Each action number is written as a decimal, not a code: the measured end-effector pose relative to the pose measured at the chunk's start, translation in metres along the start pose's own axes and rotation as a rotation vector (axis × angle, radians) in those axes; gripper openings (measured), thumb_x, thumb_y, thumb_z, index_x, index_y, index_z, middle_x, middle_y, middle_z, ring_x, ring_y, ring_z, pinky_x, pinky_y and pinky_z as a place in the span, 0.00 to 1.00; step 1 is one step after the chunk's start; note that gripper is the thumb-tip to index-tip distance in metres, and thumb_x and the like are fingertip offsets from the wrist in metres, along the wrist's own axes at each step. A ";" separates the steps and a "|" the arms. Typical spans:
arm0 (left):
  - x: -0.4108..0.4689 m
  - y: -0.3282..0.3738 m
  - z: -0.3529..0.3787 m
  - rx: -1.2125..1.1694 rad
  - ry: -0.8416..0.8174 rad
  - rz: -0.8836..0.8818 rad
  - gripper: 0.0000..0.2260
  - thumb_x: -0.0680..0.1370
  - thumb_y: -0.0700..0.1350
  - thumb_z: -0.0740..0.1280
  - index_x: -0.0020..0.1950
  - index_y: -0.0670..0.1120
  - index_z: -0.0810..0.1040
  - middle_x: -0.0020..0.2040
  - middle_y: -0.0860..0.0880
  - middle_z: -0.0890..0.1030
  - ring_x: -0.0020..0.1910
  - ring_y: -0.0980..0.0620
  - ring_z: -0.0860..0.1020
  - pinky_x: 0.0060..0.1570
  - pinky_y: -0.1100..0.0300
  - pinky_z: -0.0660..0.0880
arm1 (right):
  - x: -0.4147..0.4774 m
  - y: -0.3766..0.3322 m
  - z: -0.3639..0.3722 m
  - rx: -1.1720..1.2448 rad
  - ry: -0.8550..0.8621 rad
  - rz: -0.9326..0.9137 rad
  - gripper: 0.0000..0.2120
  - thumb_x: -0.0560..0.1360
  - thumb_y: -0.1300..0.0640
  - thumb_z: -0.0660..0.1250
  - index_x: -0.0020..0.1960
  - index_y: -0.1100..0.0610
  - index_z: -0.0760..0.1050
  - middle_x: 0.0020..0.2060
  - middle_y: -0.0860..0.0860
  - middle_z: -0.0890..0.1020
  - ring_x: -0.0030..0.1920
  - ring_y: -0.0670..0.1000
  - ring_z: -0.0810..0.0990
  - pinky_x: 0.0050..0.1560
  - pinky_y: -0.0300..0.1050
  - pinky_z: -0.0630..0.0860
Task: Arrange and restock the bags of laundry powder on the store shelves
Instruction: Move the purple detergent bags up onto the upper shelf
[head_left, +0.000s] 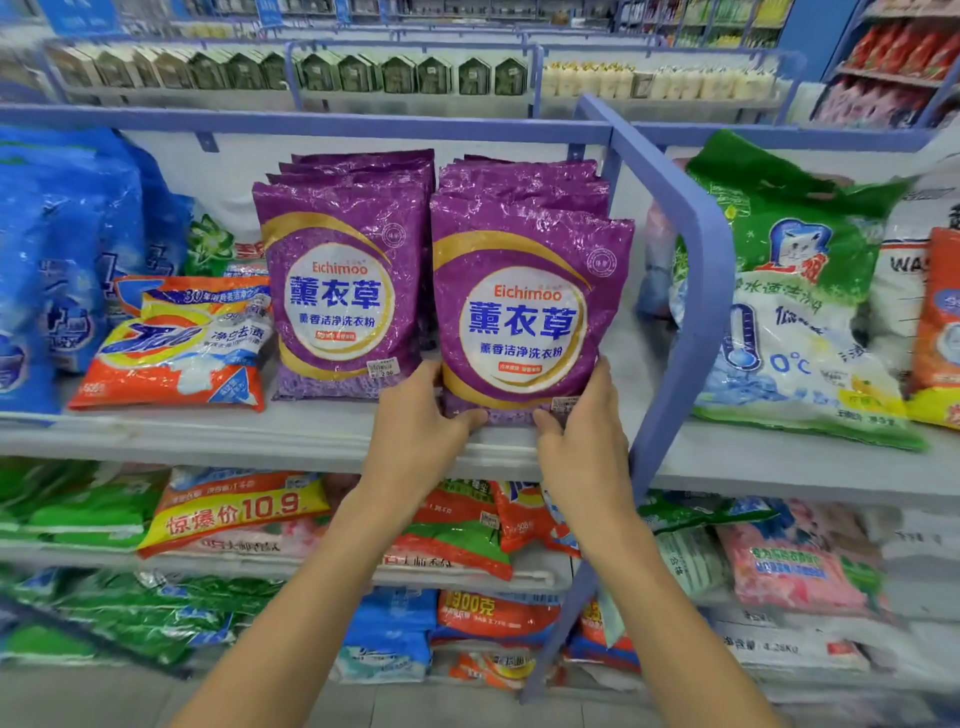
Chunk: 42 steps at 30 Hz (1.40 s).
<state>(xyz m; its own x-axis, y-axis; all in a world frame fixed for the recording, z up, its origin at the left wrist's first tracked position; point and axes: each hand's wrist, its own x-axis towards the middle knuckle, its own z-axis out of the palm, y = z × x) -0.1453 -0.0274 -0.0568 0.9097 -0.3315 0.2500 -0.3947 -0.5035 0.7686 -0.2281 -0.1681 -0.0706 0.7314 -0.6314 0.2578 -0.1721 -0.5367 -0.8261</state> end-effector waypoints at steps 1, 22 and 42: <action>-0.004 -0.001 0.001 0.040 0.006 0.044 0.18 0.72 0.47 0.79 0.58 0.49 0.77 0.46 0.57 0.83 0.45 0.56 0.81 0.44 0.59 0.77 | -0.005 0.001 0.000 -0.010 -0.003 -0.004 0.36 0.80 0.60 0.68 0.82 0.55 0.52 0.75 0.52 0.67 0.75 0.52 0.68 0.72 0.54 0.71; -0.176 -0.096 -0.090 0.446 -0.138 0.103 0.29 0.83 0.57 0.61 0.80 0.45 0.64 0.80 0.44 0.65 0.80 0.42 0.57 0.80 0.48 0.54 | -0.188 0.009 -0.009 -0.498 -0.292 -0.079 0.34 0.83 0.38 0.56 0.83 0.54 0.56 0.81 0.50 0.60 0.81 0.51 0.57 0.81 0.51 0.56; -0.302 -0.200 -0.261 0.604 0.236 -0.442 0.25 0.82 0.55 0.64 0.75 0.42 0.72 0.75 0.43 0.72 0.75 0.42 0.68 0.77 0.50 0.59 | -0.249 -0.111 0.167 -0.283 -0.731 -0.459 0.31 0.82 0.36 0.57 0.79 0.52 0.64 0.76 0.47 0.69 0.76 0.49 0.66 0.75 0.48 0.63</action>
<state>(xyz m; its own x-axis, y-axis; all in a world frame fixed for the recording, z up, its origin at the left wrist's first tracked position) -0.3079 0.3818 -0.1322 0.9755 0.1446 0.1659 0.0699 -0.9184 0.3894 -0.2813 0.1424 -0.1270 0.9878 0.1392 0.0694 0.1545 -0.8264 -0.5414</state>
